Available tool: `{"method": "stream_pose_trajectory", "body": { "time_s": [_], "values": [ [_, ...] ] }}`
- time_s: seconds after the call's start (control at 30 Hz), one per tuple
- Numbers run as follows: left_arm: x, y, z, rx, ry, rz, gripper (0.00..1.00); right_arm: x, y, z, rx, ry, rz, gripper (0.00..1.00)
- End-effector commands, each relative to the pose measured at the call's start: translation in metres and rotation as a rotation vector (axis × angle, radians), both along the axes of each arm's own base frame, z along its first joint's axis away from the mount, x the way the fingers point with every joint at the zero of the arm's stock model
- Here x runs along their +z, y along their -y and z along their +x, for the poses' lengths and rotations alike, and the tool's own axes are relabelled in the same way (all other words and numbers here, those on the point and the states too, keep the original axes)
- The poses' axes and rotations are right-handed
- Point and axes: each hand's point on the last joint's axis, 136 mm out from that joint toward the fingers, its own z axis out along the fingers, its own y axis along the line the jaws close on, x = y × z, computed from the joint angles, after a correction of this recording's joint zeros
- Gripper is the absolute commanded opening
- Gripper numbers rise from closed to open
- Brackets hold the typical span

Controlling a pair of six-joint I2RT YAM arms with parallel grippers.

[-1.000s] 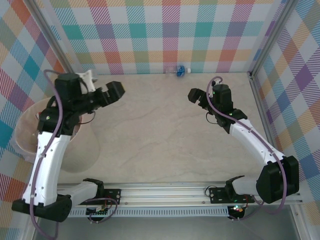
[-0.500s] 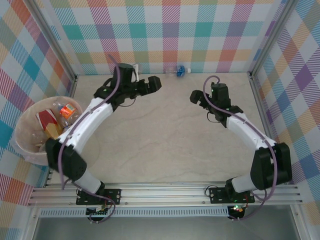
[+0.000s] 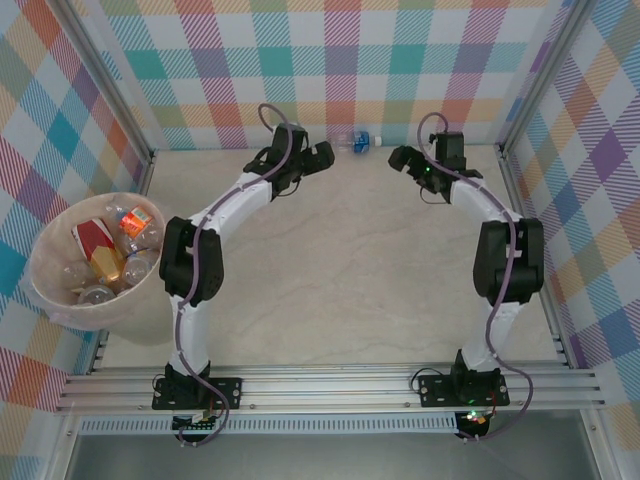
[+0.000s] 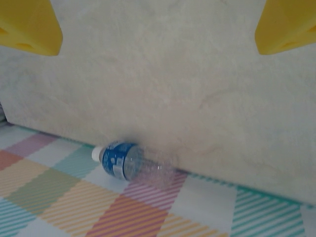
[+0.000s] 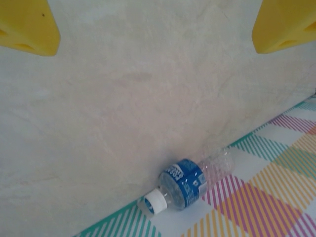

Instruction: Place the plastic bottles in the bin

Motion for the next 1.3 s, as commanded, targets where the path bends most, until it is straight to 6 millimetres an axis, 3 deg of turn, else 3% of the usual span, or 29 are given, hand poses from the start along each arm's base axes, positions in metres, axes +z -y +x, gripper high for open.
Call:
{"method": "stream_pose_trajectory", "body": {
  "time_s": [0.0,0.37,0.5,0.67,0.77,0.93,1.03,1.27],
  "values": [
    [0.023,0.001,0.023,0.024,0.135,0.027,1.00,0.007,-0.008,0.027,0.046,0.042,0.061,1.00],
    [-0.020,0.004,0.091,-0.019,0.140,-0.043,1.00,-0.018,-0.010,0.125,0.026,0.118,0.122,1.00],
    [-0.037,0.013,0.114,-0.079,0.147,-0.095,1.00,-0.020,-0.027,0.152,0.127,0.166,0.163,1.00],
    [-0.047,0.012,0.136,-0.093,0.188,-0.138,1.00,-0.036,-0.028,0.180,0.093,0.227,0.225,1.00],
    [-0.055,0.009,0.149,-0.107,0.231,-0.244,1.00,-0.041,-0.031,0.189,0.074,0.270,0.295,1.00],
    [-0.050,0.012,0.169,-0.121,0.350,-0.377,1.00,-0.048,-0.045,0.196,0.037,0.312,0.316,1.00],
    [-0.049,0.010,0.174,-0.107,0.435,-0.414,1.00,-0.056,-0.061,0.197,0.033,0.322,0.321,1.00],
    [-0.076,0.009,0.176,-0.116,0.435,-0.387,1.00,-0.060,-0.104,0.194,0.015,0.367,0.352,1.00]
  ]
}}
